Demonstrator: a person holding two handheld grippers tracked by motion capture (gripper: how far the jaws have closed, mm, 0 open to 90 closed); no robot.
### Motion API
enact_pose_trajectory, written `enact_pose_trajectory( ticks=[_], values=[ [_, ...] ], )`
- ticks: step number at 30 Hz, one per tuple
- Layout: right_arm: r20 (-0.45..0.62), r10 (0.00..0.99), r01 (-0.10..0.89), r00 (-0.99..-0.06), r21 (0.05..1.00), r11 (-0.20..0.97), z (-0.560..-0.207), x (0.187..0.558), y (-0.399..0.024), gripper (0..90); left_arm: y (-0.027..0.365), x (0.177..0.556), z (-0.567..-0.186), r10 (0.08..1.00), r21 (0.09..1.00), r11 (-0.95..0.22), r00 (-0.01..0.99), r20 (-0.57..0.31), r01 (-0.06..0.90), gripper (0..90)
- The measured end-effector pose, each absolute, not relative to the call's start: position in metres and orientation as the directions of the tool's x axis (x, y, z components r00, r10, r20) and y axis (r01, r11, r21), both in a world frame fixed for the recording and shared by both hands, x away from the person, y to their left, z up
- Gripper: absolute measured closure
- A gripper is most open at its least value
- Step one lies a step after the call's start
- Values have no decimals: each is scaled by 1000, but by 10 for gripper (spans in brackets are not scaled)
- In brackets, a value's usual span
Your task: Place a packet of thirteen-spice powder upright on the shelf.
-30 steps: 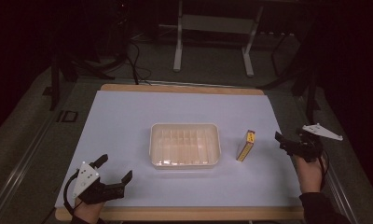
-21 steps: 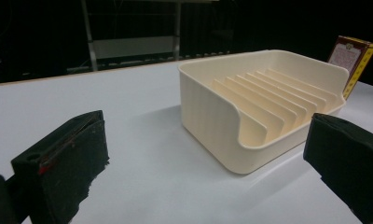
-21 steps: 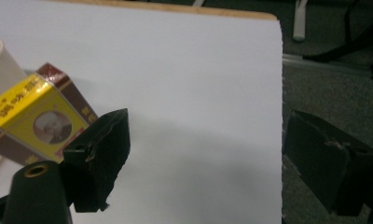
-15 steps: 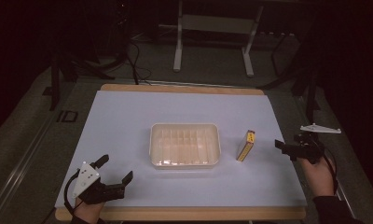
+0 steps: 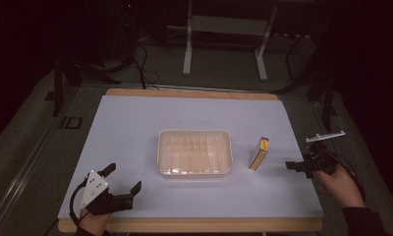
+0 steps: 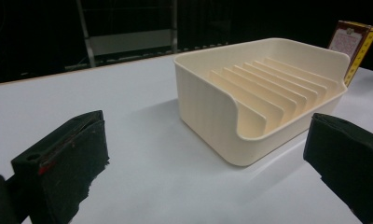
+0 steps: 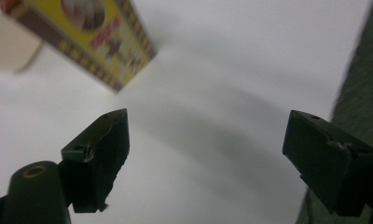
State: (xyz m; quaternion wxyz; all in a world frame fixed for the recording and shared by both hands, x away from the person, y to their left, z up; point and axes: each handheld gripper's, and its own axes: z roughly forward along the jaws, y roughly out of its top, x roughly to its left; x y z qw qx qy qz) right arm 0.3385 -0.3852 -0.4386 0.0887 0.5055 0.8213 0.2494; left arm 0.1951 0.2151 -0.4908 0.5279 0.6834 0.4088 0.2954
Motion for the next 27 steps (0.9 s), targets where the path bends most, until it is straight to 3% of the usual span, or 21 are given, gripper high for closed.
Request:
enact_pose_trajectory(
  ticks=[8, 12, 20, 27],
  values=[
    [116, 864, 825, -490, 382, 417, -443, 340, -380, 146, 215, 196, -491, 870, 962, -111, 492, -26, 248, 0],
    [114, 833, 814, -541, 320, 485, -443, 340, -378, 146, 215, 196, -491, 870, 962, -111, 493, -27, 249, 0],
    [96, 675, 679, -732, 186, 710, -449, 335, -371, 151, 216, 196, -491, 869, 962, -108, 493, -32, 252, 0],
    [117, 566, 577, -816, 100, 811, -456, 327, -361, 154, 216, 196, -491, 867, 962, -105, 497, -35, 252, 0]
  ],
)
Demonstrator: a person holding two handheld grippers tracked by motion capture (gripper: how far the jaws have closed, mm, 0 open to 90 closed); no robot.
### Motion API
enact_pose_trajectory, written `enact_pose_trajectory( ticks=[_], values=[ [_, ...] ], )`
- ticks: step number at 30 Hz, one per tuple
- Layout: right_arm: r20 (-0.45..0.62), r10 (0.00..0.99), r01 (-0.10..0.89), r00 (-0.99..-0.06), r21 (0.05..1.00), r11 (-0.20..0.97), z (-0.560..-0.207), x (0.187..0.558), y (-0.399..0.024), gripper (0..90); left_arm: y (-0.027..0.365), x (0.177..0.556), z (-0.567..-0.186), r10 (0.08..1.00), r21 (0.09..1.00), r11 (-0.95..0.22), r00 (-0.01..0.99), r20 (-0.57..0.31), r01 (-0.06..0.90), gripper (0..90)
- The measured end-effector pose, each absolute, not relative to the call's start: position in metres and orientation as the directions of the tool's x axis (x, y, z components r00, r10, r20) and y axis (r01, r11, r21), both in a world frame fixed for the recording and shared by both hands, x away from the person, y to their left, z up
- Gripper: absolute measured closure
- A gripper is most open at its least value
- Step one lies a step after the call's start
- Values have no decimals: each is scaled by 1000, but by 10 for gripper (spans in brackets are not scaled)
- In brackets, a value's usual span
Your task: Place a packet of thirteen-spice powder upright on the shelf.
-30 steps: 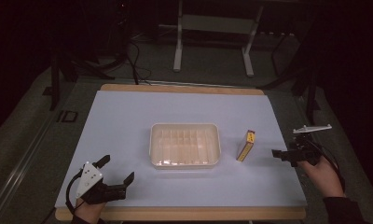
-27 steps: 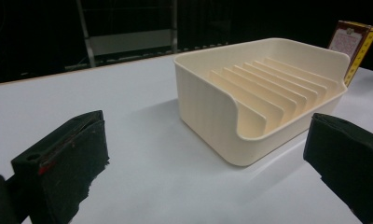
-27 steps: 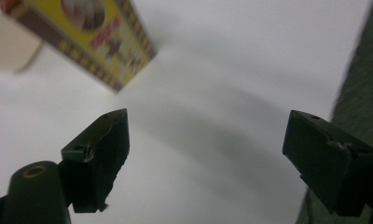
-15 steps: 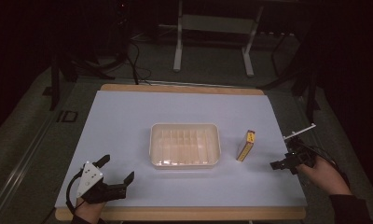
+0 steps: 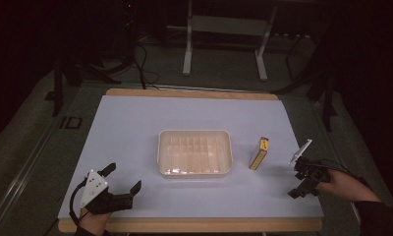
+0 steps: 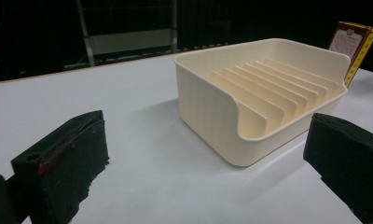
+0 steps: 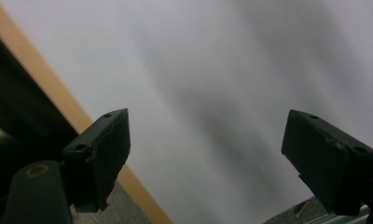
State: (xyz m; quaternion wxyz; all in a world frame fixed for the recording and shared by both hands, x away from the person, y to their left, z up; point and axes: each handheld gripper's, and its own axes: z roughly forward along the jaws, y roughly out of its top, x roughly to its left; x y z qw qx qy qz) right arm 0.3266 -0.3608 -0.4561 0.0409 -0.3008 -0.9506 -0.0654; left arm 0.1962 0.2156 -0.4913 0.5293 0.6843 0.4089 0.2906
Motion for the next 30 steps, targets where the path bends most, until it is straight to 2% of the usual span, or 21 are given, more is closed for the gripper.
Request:
enact_pose_trajectory(
  ticks=[2, 5, 16, 25, 30],
  values=[
    [113, 556, 566, -824, 100, 818, -456, 326, -359, 154, 216, 196, -491, 867, 962, -106, 498, -35, 252, 0],
    [102, 473, 481, -875, 69, 874, -457, 322, -355, 154, 216, 196, -491, 865, 962, -108, 500, -35, 252, 0],
    [132, 341, 348, -931, 34, 937, -457, 310, -339, 168, 215, 196, -491, 864, 962, -105, 502, -37, 252, 0],
    [159, 297, 301, -942, 5, 953, -456, 305, -320, 160, 215, 197, -491, 862, 960, -111, 506, -35, 256, 0],
    [164, 260, 269, -952, 38, 962, -451, 305, -306, 163, 215, 197, -492, 861, 960, -112, 508, -35, 256, 0]
  ],
)
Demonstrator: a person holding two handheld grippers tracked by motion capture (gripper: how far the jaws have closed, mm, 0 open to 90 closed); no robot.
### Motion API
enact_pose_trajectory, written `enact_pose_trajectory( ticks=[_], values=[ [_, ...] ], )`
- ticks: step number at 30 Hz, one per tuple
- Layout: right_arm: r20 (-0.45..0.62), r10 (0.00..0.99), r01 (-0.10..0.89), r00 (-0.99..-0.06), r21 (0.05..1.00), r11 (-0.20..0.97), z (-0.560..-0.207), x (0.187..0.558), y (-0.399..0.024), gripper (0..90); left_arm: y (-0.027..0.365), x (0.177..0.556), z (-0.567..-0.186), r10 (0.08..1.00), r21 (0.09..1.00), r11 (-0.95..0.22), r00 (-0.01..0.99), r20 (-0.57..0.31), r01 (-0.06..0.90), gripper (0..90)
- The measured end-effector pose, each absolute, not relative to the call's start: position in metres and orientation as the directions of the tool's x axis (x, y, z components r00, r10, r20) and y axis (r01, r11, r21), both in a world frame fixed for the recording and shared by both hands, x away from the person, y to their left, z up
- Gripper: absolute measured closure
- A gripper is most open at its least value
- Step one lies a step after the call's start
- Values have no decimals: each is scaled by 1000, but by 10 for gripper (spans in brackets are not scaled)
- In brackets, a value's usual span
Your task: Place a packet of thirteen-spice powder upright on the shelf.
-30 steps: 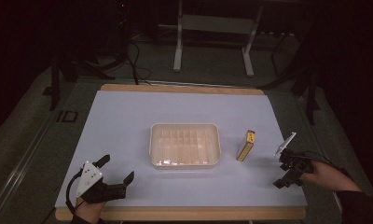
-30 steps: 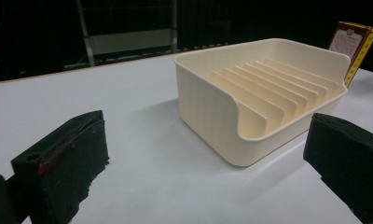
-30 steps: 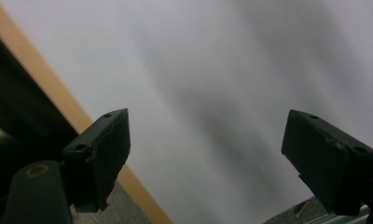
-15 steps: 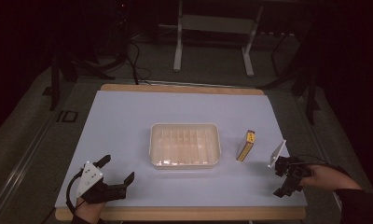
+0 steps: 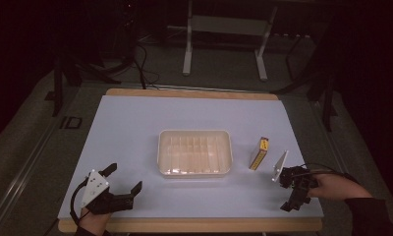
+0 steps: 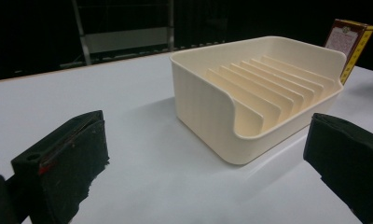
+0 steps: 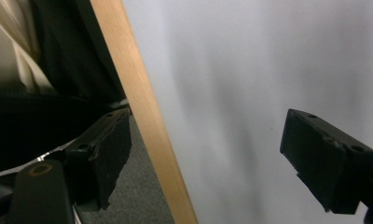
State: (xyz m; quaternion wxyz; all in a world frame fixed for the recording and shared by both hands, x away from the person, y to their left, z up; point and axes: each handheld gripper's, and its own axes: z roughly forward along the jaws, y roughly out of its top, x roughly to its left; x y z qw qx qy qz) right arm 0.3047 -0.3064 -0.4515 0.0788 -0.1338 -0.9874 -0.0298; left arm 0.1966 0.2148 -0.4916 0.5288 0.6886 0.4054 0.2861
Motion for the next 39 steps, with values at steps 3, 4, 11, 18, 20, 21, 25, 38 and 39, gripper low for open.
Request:
enact_pose_trajectory(
  ticks=[3, 4, 11, 18, 20, 21, 25, 38, 39],
  values=[
    [161, 241, 248, -957, 23, 969, -451, 304, -300, 163, 215, 197, -492, 861, 960, -111, 507, -35, 256, 0],
    [167, 239, 246, -957, 21, 969, -450, 304, -297, 164, 215, 197, -492, 861, 960, -111, 508, -36, 256, 0],
    [176, 211, 223, -961, 51, 973, -447, 307, -282, 165, 215, 197, -492, 858, 961, -107, 513, -41, 256, 0],
    [176, 159, 175, -972, 75, 982, -440, 306, -265, 157, 215, 197, -492, 860, 960, -106, 508, -43, 260, 0],
    [184, 161, 177, -970, 72, 982, -438, 306, -261, 157, 215, 197, -492, 861, 959, -107, 507, -42, 262, 0],
    [186, 158, 174, -970, 72, 982, -437, 306, -259, 154, 215, 197, -492, 860, 959, -106, 508, -43, 262, 0],
    [179, 147, 165, -973, 88, 982, -432, 307, -254, 152, 216, 197, -492, 860, 959, -105, 509, -44, 261, 0],
    [163, 130, 154, -978, 145, 977, -402, 310, -248, 156, 216, 198, -493, 857, 957, -111, 513, -44, 268, 0],
    [162, 124, 148, -979, 148, 978, -400, 310, -248, 155, 216, 198, -493, 858, 957, -109, 512, -46, 268, 0]
  ],
)
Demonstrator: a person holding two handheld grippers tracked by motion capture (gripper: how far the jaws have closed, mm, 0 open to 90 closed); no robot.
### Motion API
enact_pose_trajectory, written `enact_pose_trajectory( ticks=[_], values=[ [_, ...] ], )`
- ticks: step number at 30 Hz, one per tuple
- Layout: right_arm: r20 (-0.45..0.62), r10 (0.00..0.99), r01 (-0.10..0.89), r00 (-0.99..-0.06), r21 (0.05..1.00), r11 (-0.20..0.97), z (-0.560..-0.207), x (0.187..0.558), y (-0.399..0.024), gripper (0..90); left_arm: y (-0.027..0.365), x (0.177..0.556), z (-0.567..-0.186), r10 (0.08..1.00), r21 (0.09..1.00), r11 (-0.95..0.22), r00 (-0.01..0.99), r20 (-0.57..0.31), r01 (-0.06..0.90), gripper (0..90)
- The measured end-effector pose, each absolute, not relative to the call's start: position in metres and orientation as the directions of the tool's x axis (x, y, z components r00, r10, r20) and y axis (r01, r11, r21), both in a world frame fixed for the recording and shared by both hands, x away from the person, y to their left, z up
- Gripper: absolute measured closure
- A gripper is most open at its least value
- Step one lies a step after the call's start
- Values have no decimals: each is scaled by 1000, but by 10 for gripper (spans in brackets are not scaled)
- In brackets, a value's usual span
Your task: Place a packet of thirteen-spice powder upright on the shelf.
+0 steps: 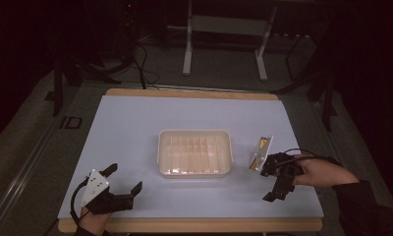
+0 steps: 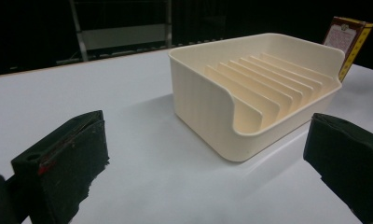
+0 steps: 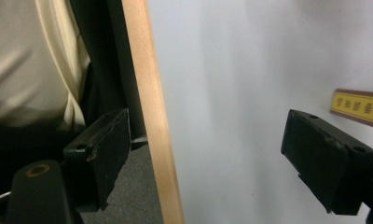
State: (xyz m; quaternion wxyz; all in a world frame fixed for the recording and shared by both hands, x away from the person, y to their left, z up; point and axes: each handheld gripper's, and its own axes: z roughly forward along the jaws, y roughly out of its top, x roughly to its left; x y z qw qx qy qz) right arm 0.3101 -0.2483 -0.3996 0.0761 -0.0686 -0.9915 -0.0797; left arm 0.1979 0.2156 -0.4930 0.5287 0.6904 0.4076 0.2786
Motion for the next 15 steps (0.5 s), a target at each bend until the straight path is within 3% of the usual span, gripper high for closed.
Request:
enact_pose_trajectory(
  ticks=[15],
  values=[
    [69, 151, 160, -986, 148, 976, -366, 324, -255, 157, 216, 198, -493, 856, 957, -109, 514, -46, 268, 0]
  ],
)
